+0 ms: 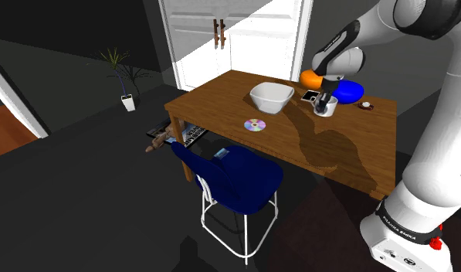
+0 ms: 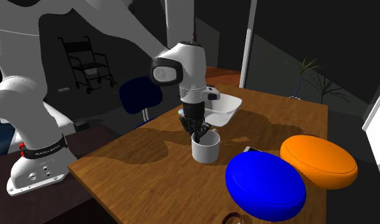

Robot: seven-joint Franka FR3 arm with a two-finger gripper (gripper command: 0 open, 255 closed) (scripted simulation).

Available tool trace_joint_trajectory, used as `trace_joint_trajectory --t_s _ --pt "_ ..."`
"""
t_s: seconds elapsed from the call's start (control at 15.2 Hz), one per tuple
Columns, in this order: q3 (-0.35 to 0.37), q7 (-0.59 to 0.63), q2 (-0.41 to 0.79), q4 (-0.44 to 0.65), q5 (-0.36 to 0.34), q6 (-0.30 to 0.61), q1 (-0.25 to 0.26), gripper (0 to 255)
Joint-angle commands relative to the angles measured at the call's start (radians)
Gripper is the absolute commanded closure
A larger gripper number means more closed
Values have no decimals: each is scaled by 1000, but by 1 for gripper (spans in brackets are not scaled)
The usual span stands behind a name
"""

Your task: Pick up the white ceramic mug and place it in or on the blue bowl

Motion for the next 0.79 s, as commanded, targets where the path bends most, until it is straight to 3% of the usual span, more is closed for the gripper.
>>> trace_joint_trajectory --t_s 0.0,0.73 --pt "-6 7 -17 6 -13 -21 3 255" --pt "-25 52 -111 57 -81 -153 21 255"
